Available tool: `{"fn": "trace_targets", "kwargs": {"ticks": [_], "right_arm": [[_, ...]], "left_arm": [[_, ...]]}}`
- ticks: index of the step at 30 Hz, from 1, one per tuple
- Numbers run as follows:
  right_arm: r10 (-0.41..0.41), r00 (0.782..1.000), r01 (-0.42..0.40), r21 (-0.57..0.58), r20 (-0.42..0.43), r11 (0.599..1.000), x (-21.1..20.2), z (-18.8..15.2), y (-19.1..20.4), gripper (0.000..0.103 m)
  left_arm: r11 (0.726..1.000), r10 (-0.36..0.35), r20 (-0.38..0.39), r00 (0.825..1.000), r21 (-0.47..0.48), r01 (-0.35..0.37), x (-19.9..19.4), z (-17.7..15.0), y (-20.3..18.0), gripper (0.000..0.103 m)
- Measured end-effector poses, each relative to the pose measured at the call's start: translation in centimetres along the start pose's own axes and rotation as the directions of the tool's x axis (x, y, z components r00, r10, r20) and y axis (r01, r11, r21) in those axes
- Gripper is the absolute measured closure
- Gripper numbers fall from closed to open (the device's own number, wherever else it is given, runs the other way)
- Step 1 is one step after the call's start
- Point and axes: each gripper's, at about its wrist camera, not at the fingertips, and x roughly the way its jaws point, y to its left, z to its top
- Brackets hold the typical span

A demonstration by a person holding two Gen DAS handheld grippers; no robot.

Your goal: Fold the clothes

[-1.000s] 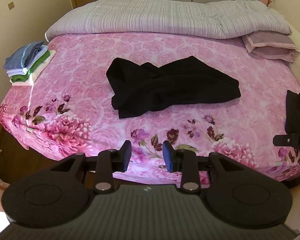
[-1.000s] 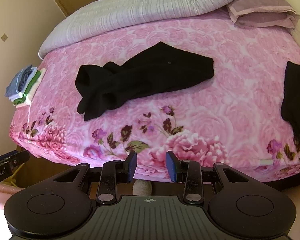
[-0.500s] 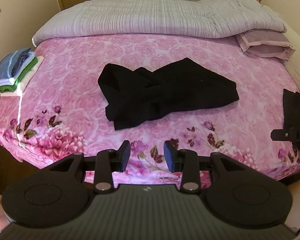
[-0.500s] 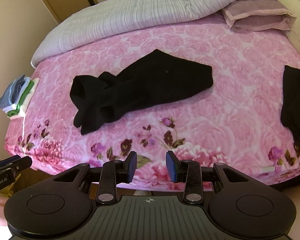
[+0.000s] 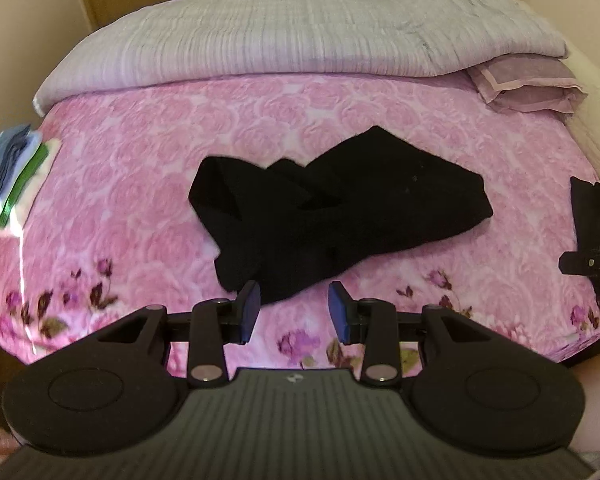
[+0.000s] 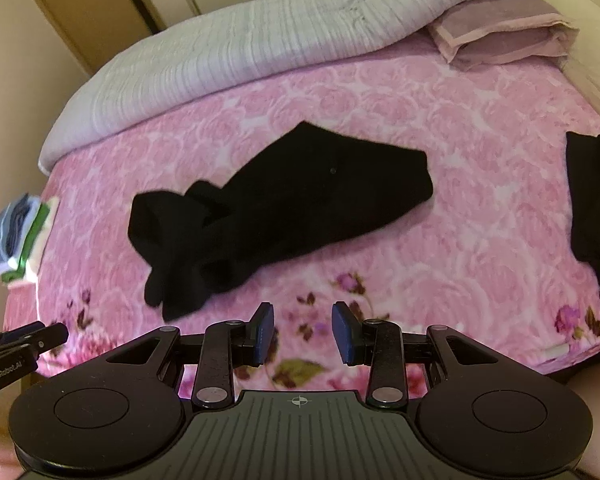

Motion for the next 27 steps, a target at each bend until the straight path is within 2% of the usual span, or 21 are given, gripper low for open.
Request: {"fn": "trace_targets", "kwargs": {"ticks": [6, 10, 15, 21, 24, 27], "right_arm": [[-0.046, 0.999, 0.045, 0.058, 0.026, 0.997, 0.6, 1.5, 1.2, 0.067], [-0.07, 0.998, 0.069, 0.099, 0.007, 0.993, 1.8, 1.2, 1.0, 0.067], [-0.1, 0.993, 0.109, 0.175, -0.056, 0.979, 3.7, 0.8, -1.3, 0.067], [-0.09, 0.991, 0.113, 0.271, -0.095, 0.956, 6.0, 1.2, -5.6, 0.067], [-0.077, 0.99, 0.112, 0.314, -0.119, 0.943, 7.7, 2.0, -8.0, 0.066], [-0.065, 0.985, 0.116, 0.334, -0.16, 0.936, 9.6, 3.6, -10.5, 0.062]], "left_arm": [[0.997, -0.049, -0.001, 0.999, 0.054, 0.049, 2.2, 2.3, 0.7, 0.068], [0.996, -0.071, -0.064, 0.995, 0.043, 0.074, 4.8, 2.4, 1.5, 0.068], [0.987, -0.134, -0.18, 0.974, -0.109, 0.116, 8.2, 1.1, 3.8, 0.068], [0.964, -0.12, -0.255, 0.959, -0.262, 0.051, 11.4, 0.1, 5.8, 0.067], [0.934, -0.127, -0.27, 0.954, -0.357, 0.024, 12.8, -0.1, 6.0, 0.064], [0.878, -0.124, -0.283, 0.951, -0.477, -0.027, 14.3, -0.4, 6.3, 0.06]]}}
